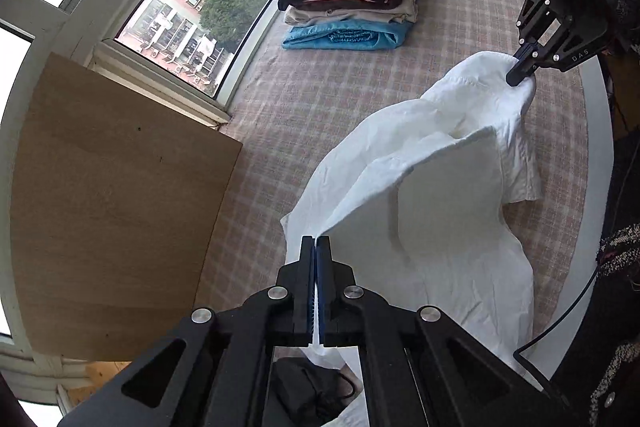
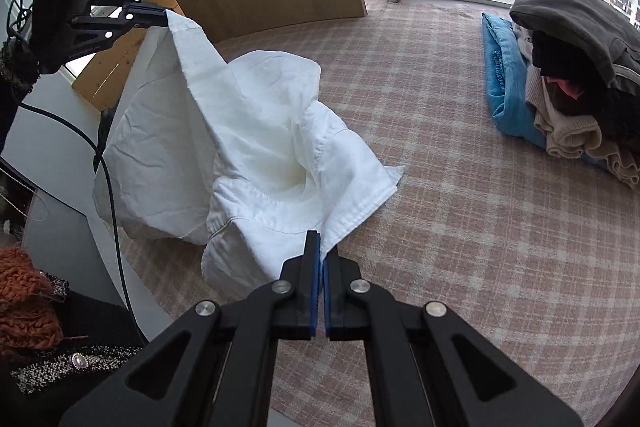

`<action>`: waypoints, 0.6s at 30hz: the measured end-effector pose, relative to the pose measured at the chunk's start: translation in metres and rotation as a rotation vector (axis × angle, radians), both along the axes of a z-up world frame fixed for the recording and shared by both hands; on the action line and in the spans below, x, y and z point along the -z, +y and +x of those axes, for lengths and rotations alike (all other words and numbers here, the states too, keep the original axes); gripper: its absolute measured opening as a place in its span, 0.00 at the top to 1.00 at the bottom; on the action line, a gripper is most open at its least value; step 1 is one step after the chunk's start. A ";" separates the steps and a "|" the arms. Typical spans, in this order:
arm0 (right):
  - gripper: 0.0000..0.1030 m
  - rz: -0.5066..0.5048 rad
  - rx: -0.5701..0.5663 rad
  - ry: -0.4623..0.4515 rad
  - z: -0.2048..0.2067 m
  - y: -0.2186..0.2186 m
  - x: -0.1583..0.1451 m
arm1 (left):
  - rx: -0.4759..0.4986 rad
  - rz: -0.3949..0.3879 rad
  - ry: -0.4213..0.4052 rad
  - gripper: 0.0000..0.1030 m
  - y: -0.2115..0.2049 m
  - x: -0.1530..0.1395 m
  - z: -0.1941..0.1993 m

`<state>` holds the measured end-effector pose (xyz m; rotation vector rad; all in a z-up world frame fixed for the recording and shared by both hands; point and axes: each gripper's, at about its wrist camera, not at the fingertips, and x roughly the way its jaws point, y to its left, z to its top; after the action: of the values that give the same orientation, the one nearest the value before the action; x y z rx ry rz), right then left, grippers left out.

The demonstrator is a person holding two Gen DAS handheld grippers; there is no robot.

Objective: Fold clothes

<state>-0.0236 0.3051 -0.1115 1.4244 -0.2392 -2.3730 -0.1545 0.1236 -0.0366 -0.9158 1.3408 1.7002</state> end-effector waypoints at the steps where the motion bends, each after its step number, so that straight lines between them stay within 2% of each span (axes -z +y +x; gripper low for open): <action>1: 0.99 0.000 0.015 -0.001 0.001 0.001 0.001 | 0.020 -0.030 -0.014 1.00 0.011 0.013 -0.012; 4: 0.99 0.008 0.065 -0.027 -0.001 0.007 0.010 | 0.061 -0.082 -0.091 1.00 0.040 0.051 -0.040; 7: 0.99 0.014 0.113 -0.055 -0.004 0.013 0.019 | 0.092 -0.123 -0.251 1.00 0.060 0.090 -0.065; 9: 0.99 0.007 0.126 -0.078 -0.009 0.014 0.027 | 0.117 -0.187 -0.306 0.93 0.065 0.118 -0.077; 11: 0.99 -0.007 0.130 -0.091 -0.014 0.013 0.031 | 0.129 -0.221 -0.355 0.76 0.067 0.137 -0.085; 12: 0.98 -0.015 0.131 -0.099 -0.016 0.013 0.033 | 0.141 -0.221 -0.362 0.71 0.066 0.140 -0.088; 14: 0.98 -0.028 0.139 -0.119 -0.022 0.015 0.039 | 0.165 -0.211 -0.381 0.51 0.066 0.142 -0.096; 16: 0.98 -0.035 0.152 -0.136 -0.026 0.018 0.044 | 0.173 -0.201 -0.434 0.45 0.067 0.144 -0.106; 18: 0.98 -0.041 0.160 -0.151 -0.028 0.019 0.048 | 0.170 -0.213 -0.506 0.44 0.068 0.151 -0.116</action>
<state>-0.0519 0.3245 -0.1594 1.6218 -0.4550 -2.3707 -0.2701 0.1920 -0.1874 -1.2182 1.2209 1.1103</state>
